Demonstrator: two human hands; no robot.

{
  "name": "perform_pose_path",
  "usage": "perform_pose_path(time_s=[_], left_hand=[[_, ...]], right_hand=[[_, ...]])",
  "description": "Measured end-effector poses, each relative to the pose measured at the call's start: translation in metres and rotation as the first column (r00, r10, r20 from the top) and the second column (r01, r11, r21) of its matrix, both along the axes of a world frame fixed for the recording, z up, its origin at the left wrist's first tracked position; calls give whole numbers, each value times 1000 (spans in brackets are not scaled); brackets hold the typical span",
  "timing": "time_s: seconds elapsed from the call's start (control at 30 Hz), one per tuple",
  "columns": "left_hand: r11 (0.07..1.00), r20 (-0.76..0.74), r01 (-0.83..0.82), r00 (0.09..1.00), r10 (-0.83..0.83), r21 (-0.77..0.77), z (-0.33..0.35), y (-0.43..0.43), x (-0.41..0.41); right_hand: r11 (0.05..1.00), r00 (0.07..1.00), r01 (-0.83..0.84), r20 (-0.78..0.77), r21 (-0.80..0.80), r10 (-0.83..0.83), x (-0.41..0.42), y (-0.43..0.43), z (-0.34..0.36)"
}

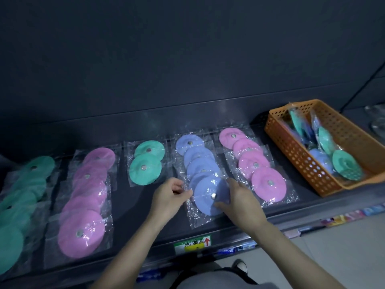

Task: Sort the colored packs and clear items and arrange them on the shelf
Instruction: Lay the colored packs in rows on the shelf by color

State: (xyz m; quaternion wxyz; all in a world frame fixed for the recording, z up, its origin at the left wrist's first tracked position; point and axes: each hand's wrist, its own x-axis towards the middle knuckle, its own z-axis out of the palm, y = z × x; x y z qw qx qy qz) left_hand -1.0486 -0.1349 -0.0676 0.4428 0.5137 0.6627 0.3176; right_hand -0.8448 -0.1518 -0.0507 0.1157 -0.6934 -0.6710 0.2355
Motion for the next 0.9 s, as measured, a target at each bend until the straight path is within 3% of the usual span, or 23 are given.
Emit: perform_pose_path(time_s=[0.07, 0.23, 0.47, 0.57, 0.67, 0.9], left_hand=[[999, -97, -20, 995, 25, 48, -1, 0, -1], [1000, -66, 3, 998, -4, -18, -5, -4, 1], [991, -204, -46, 976, 71, 127, -3, -2, 10], [989, -177, -39, 982, 64, 141, 1, 0, 14], [989, -118, -77, 989, 92, 130, 3, 2, 16], [976, -185, -39, 979, 80, 214, -2, 4, 14]], right_hand=[[999, 1000, -10, 29, -47, 11, 4, 0, 1], [996, 995, -59, 75, -68, 64, 16, -3, 0], [903, 937, -328, 222, 279, 271, 6, -2, 6], [885, 861, -439, 354, 156, 365, 0, 0, 2], [879, 831, -476, 339, 24, 441, 3, 3, -11], [864, 823, -502, 333, 46, 460, 7, 10, -16]])
